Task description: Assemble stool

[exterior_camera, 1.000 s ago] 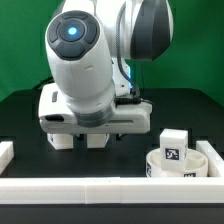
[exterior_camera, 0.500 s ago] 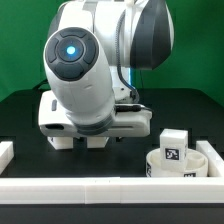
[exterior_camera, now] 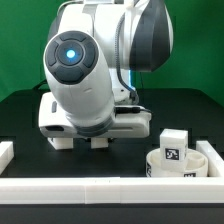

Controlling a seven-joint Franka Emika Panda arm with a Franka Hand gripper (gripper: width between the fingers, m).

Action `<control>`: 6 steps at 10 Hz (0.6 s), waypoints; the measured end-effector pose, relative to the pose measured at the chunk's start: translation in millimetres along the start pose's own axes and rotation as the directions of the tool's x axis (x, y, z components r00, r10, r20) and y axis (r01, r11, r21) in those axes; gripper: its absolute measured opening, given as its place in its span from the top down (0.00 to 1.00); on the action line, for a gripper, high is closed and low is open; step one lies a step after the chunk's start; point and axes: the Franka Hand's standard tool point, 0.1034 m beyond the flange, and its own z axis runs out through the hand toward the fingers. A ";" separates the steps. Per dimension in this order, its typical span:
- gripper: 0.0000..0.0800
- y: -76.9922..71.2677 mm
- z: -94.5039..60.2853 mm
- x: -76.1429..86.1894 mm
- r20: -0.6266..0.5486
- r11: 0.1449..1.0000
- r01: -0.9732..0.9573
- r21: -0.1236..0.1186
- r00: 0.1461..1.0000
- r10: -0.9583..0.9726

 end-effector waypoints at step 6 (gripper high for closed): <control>0.59 -13.4 -58.0 -24.7 -0.049 0.998 -0.025 0.052 0.998 0.027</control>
Offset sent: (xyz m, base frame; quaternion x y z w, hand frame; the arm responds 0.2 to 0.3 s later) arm 0.0212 0.0095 0.0592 0.0202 -0.0006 0.0139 0.9997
